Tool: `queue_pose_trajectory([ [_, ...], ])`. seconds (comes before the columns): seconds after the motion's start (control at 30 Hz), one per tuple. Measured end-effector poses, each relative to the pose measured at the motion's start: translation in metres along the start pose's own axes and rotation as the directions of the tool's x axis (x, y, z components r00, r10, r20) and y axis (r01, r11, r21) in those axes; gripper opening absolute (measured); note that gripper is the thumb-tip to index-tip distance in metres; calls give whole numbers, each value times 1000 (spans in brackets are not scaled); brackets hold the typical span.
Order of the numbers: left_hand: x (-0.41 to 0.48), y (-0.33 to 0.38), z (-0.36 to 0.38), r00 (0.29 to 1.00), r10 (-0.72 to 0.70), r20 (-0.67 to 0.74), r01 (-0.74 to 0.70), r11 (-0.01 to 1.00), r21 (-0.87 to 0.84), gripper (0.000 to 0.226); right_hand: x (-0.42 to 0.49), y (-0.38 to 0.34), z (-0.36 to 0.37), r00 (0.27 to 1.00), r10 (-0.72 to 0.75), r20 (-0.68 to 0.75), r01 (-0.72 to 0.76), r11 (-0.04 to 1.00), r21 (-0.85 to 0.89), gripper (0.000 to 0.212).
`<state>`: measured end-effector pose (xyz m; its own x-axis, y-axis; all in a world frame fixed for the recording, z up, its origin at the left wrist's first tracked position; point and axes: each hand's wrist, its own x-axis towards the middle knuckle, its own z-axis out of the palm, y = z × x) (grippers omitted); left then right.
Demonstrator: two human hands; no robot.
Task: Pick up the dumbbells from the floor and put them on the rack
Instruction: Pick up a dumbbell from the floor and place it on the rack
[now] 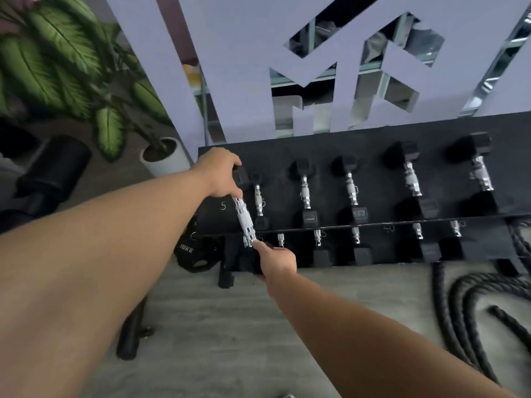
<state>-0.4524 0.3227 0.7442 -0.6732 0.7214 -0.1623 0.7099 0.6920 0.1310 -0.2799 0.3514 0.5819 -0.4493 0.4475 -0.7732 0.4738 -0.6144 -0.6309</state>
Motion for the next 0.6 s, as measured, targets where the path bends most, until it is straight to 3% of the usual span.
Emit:
queue_pose_trajectory([
  [0.23,37,-84,0,999,20,26,-21,997,69,71,30,-16,78,995,20,94,-17,999,-34,50],
  [0.6,179,-166,34,990,78,114,-91,990,112,60,152,-68,165,993,102,61,-99,994,-52,57],
])
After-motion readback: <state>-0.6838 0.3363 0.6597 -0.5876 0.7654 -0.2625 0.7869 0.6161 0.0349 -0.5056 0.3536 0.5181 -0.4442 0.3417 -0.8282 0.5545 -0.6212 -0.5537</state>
